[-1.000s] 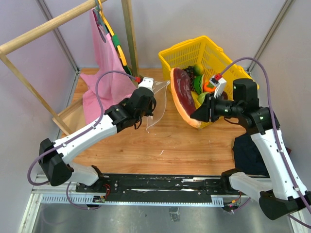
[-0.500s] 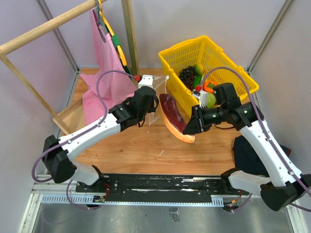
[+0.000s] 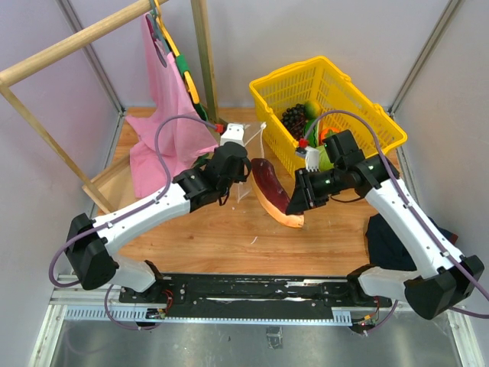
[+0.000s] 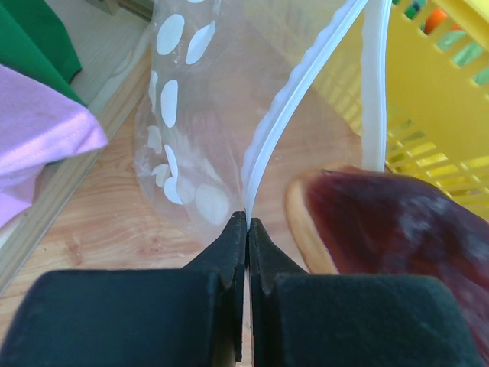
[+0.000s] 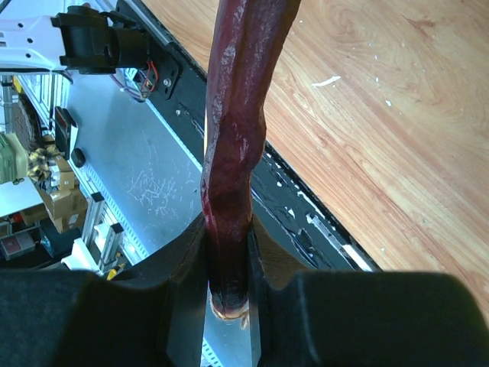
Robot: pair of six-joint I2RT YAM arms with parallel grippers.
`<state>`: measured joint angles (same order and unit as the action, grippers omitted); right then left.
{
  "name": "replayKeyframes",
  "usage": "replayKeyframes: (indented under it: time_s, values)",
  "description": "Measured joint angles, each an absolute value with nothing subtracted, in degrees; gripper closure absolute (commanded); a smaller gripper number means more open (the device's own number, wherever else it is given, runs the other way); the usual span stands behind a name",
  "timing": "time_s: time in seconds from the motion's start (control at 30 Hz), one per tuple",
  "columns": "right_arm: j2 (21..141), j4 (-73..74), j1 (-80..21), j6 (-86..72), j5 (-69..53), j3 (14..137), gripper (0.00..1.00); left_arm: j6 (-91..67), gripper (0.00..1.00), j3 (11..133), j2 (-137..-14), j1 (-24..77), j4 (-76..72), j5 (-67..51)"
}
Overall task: Place the food in the zip-top bag and seal the zipper
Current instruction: Place the fake food in the zipper food storage bag.
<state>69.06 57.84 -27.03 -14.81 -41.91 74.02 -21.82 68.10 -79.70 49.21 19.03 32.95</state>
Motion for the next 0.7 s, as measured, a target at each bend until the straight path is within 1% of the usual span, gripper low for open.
replayKeyframes:
  time_s: [0.33, 0.7]
  values:
    - [73.65, 55.53, -27.03, -18.11, -39.38, 74.61, 0.99, -20.6, 1.0, 67.79, -79.11, 53.58, 19.18, 32.88]
    - [76.58, 47.7, -27.03, -25.19, -37.01, 76.44, 0.99, -20.64, 1.0, 67.79, -78.63, 57.65, 20.25, 29.65]
